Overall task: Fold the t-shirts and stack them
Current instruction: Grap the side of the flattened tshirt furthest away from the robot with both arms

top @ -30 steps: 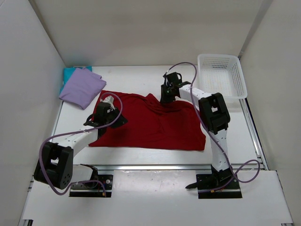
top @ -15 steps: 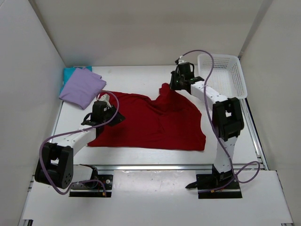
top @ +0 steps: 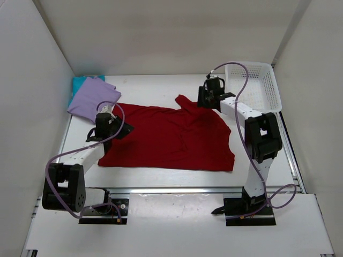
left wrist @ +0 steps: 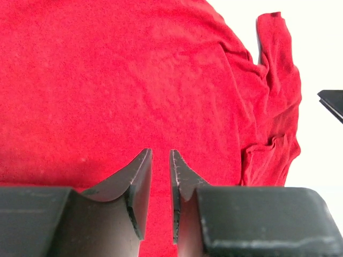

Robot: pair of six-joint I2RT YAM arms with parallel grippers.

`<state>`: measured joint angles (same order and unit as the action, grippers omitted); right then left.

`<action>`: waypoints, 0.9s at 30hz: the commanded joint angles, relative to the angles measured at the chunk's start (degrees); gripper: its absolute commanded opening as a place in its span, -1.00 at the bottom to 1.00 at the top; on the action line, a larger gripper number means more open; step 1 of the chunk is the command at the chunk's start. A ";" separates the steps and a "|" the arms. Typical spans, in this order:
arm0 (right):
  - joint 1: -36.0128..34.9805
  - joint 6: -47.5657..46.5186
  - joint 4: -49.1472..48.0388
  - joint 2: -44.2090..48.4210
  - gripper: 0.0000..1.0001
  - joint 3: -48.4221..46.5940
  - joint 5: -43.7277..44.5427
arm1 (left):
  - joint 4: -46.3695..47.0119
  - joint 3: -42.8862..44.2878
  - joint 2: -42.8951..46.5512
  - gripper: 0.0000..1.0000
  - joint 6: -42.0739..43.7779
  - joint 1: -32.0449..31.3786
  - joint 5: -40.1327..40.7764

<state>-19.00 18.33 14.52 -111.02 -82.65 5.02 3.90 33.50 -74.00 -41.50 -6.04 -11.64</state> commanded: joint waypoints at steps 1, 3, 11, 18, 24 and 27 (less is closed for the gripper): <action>3.00 0.48 -2.31 -1.90 -0.10 -4.08 -4.38 | 2.25 3.41 -2.19 -0.39 -1.30 1.65 -1.54; 3.45 -0.83 -0.04 -5.85 -0.31 -9.35 -9.05 | 2.60 4.73 -3.87 -0.38 -1.75 2.79 -1.37; 3.01 -3.38 10.60 -25.27 0.33 -32.19 -20.74 | 2.34 8.42 -8.18 -0.39 -1.40 2.09 -1.37; 1.08 -3.13 14.39 -24.27 -1.00 -35.05 -17.88 | 2.69 8.34 -9.85 -0.40 -1.22 1.56 -1.28; -6.38 -9.01 8.77 -9.59 -1.00 -22.93 3.14 | 3.74 7.82 -9.15 -0.40 -2.01 1.47 -1.80; -11.91 -9.01 4.21 -3.26 -1.00 -12.75 8.07 | 3.66 8.34 -9.41 -0.41 -2.63 2.26 -3.13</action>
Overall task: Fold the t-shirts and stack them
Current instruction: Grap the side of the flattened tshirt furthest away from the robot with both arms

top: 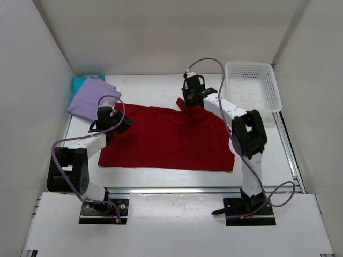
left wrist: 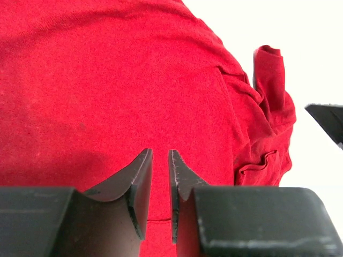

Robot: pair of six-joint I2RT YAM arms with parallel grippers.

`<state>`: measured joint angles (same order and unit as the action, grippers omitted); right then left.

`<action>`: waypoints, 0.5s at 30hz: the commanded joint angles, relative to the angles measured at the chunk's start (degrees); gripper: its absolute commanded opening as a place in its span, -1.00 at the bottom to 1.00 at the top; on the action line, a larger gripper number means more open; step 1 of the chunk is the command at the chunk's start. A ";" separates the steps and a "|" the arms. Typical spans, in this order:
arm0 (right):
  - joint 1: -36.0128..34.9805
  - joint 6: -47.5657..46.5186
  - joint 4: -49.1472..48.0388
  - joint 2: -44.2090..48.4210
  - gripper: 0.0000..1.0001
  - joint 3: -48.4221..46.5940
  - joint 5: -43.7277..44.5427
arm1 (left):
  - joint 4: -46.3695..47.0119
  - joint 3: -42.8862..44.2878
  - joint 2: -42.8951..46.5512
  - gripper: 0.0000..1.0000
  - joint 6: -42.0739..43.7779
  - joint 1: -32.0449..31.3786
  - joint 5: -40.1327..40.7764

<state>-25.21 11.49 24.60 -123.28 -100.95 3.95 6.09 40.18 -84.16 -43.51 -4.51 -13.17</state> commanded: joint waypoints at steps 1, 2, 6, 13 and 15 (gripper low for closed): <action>-6.86 -2.43 -7.97 10.16 -1.00 9.67 11.33 | 1.30 2.44 0.93 -0.42 -0.44 0.91 -1.42; -8.87 -1.91 -9.29 11.65 -0.96 11.46 11.96 | 1.21 2.36 1.36 -0.41 -0.44 0.74 -1.60; -14.51 -0.58 -10.45 14.20 -0.56 20.15 6.37 | 1.21 1.65 1.98 -0.42 -0.79 1.17 -2.03; -2.07 1.34 -11.27 13.36 -0.40 16.97 -5.85 | 1.65 1.48 2.25 -0.39 -0.97 0.48 -1.86; 0.59 0.56 -10.18 9.58 -0.35 11.93 -6.93 | 1.21 1.56 2.42 -0.40 -0.97 0.30 -1.77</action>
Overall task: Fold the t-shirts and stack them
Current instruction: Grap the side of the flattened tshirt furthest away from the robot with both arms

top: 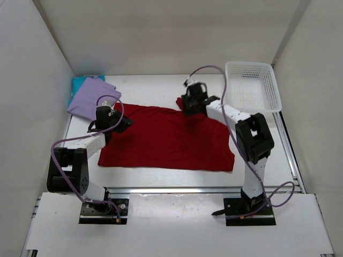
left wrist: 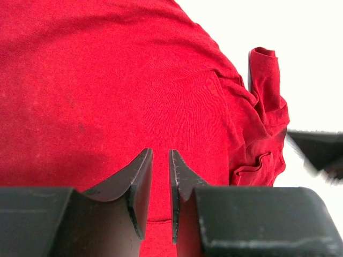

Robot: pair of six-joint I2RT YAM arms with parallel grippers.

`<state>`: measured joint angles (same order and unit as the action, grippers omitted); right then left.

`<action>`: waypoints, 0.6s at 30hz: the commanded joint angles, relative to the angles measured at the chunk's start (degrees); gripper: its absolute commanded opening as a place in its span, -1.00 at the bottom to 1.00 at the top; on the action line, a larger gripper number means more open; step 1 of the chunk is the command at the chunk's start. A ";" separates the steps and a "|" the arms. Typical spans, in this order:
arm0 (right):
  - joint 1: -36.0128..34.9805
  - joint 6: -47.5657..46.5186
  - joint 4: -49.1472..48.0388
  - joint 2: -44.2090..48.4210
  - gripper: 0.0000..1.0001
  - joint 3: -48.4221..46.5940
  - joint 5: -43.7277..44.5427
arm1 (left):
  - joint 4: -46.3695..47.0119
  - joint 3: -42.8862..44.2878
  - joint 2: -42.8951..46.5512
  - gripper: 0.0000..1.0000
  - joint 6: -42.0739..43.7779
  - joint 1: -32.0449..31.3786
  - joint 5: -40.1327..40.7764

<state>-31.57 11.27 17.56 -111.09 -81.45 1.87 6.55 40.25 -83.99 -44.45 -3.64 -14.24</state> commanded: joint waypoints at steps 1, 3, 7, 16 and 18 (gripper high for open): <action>8.53 -0.36 -3.32 -4.99 -0.31 -9.85 -5.47 | 1.36 0.98 2.33 -0.39 0.15 -0.49 -0.27; 9.86 -0.63 -0.17 -8.61 -0.27 -14.25 -6.09 | 1.36 1.23 2.33 -0.40 0.24 -0.58 -0.53; 10.83 -1.60 2.82 -14.23 -0.16 -20.23 -11.52 | 1.45 0.97 1.54 -0.40 -0.11 -1.28 -0.35; 9.60 -0.81 3.61 -17.76 -0.43 -23.93 -16.29 | 2.15 -0.08 0.84 -0.41 0.15 -1.46 -0.35; 9.16 -0.46 5.37 -18.28 -0.92 -25.16 -11.91 | 2.07 -0.26 0.84 -0.42 -0.02 -1.55 -0.34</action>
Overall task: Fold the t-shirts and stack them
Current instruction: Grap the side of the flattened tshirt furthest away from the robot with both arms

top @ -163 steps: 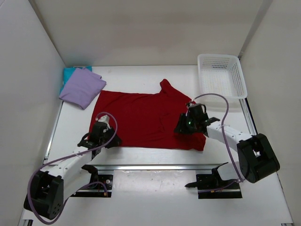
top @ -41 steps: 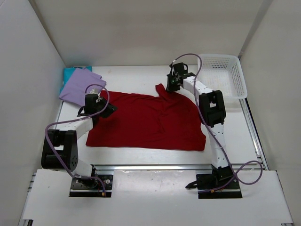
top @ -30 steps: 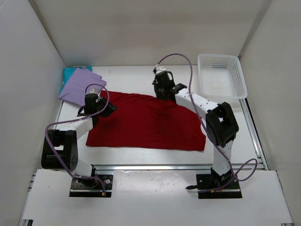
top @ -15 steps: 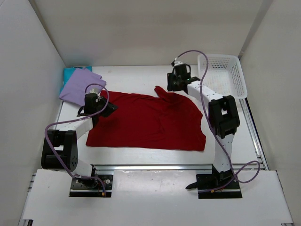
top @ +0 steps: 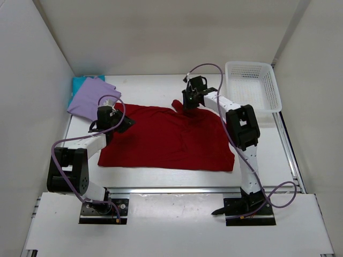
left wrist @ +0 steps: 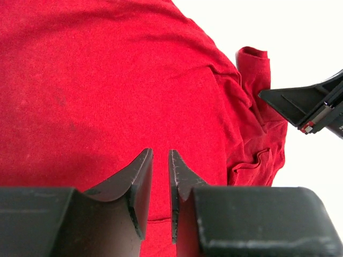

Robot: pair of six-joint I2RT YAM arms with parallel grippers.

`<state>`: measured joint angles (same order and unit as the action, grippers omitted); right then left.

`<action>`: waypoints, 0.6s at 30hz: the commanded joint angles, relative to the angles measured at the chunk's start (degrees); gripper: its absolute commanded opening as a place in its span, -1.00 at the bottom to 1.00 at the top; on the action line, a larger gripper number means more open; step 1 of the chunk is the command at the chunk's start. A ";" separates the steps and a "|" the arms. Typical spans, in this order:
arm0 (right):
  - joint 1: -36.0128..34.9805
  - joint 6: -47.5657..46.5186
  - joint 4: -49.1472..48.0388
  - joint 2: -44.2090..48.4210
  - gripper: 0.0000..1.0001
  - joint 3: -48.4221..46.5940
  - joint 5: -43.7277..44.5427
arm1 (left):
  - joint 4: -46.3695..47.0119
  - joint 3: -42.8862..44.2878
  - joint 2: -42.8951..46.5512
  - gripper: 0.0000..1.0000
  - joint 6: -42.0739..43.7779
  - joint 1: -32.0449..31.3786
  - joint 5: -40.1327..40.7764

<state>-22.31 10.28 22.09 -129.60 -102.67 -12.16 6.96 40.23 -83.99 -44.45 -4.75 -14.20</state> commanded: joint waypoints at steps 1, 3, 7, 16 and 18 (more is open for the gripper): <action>-1.06 0.44 0.85 1.79 -1.00 -3.59 5.97 | 1.91 -0.32 0.93 -0.41 -0.11 -0.52 -0.13; -3.96 -0.61 -0.37 6.18 -1.00 0.26 11.42 | 2.09 -0.24 0.75 -0.41 -0.20 -0.87 -0.22; -11.17 -0.44 -1.86 13.84 -0.99 10.87 28.13 | 2.27 0.03 0.40 -0.41 -0.90 -1.31 -1.00; -28.22 5.27 -7.93 26.84 -0.40 34.09 35.29 | 2.79 -2.34 2.86 -0.42 -0.65 -0.17 -1.80; -29.02 6.32 -7.76 30.17 -0.22 36.91 36.59 | 3.06 -3.48 3.47 -0.40 -0.82 0.70 -1.71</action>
<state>-52.40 13.89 16.14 -104.86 -69.01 19.51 8.71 38.35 -83.57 -45.34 -5.32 -14.76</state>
